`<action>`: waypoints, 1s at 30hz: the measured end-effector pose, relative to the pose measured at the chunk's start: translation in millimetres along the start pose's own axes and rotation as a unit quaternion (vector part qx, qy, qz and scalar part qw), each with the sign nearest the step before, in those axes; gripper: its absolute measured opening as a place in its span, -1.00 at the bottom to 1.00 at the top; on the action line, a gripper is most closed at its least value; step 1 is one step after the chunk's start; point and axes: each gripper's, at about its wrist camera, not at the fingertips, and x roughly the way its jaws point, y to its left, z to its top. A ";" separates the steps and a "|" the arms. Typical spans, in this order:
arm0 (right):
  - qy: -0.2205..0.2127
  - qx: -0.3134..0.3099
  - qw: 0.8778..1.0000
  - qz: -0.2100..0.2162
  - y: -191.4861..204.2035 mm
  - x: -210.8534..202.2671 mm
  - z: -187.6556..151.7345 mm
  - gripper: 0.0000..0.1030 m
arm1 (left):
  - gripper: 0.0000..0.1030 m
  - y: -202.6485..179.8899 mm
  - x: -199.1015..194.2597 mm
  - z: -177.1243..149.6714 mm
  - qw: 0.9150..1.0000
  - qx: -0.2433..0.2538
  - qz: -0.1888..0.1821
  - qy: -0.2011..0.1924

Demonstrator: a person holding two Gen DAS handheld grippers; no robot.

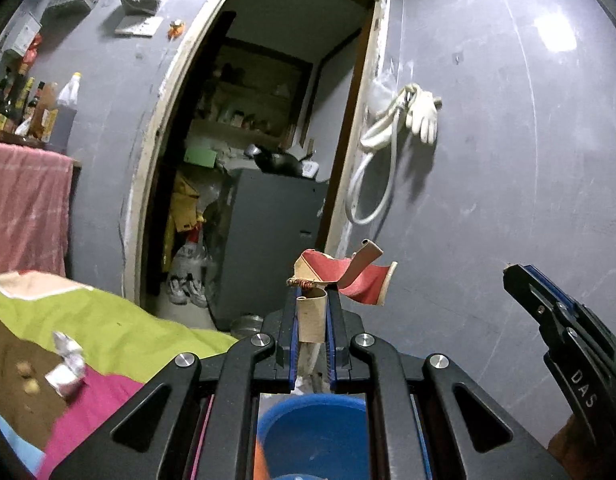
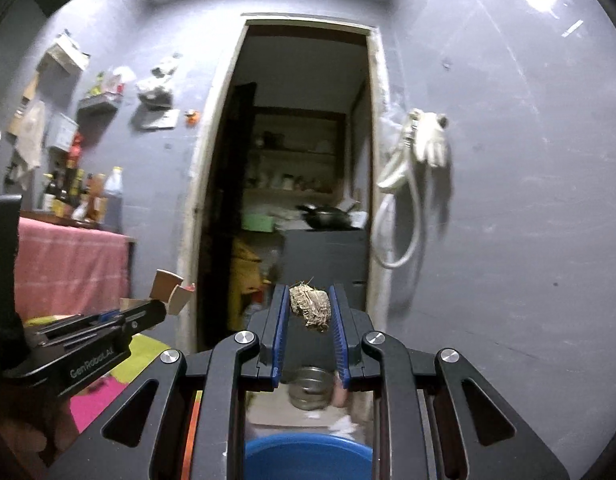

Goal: Collect trash
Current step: 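Carry both items over the blue basin and open both tools to drop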

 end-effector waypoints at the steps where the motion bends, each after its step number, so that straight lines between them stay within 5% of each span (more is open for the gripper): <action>1: 0.006 0.002 1.000 -0.005 -6.4 -0.3 -4.9 -0.64 | -0.84 -4.9 6.9 -5.1 1.000 0.000 0.000 0.009; 20: 0.136 0.034 0.990 -0.023 -41.5 18.2 -84.7 -0.63 | -0.84 -23.1 59.9 -76.1 0.992 0.029 0.006 0.126; 30: 0.185 0.066 0.980 -0.008 -50.5 35.3 -102.4 -0.63 | -0.83 -9.7 90.9 -100.2 0.976 0.004 0.002 0.217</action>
